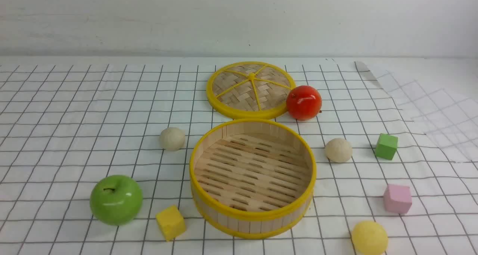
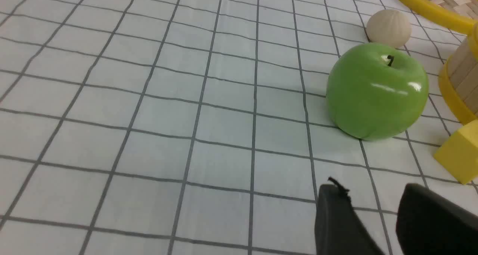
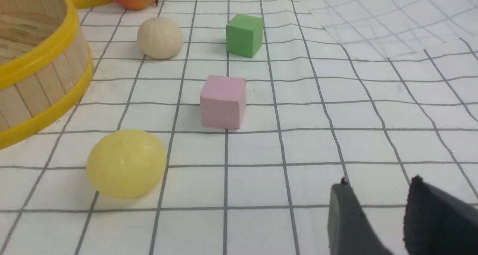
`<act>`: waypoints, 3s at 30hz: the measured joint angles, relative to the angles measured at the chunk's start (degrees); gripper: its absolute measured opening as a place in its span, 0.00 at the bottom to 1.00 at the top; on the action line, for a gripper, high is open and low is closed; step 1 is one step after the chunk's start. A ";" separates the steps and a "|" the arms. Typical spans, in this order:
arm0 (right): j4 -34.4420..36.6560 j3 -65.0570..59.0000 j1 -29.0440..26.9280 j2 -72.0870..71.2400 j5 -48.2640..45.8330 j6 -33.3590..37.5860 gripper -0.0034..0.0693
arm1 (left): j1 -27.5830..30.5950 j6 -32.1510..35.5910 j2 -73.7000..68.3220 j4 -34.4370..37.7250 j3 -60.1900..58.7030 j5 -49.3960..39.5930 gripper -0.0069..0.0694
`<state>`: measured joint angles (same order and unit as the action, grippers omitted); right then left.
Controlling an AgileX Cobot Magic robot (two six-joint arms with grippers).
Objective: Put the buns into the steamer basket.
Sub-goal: Use the left arm to grab a steamed stuffed bun
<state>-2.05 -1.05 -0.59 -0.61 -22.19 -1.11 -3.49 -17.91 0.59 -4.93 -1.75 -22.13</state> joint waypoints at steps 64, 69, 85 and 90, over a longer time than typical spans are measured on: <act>0.00 0.00 0.00 0.00 0.00 0.00 0.38 | 0.00 -6.86 -36.85 -0.71 54.97 -15.05 0.40; 0.00 0.00 0.00 0.00 0.00 0.00 0.38 | 0.00 -7.03 -49.24 -1.44 55.11 -18.77 0.40; 0.00 0.00 0.00 0.00 0.00 0.00 0.38 | -12.40 0.73 -90.80 3.97 72.27 -16.71 0.40; 0.00 0.00 0.00 0.00 0.00 0.00 0.38 | -13.00 -2.02 -104.59 1.87 85.25 -20.72 0.40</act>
<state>-2.05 -1.05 -0.59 -0.61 -22.19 -1.11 -16.49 -19.93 -104.00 -3.07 83.50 -42.85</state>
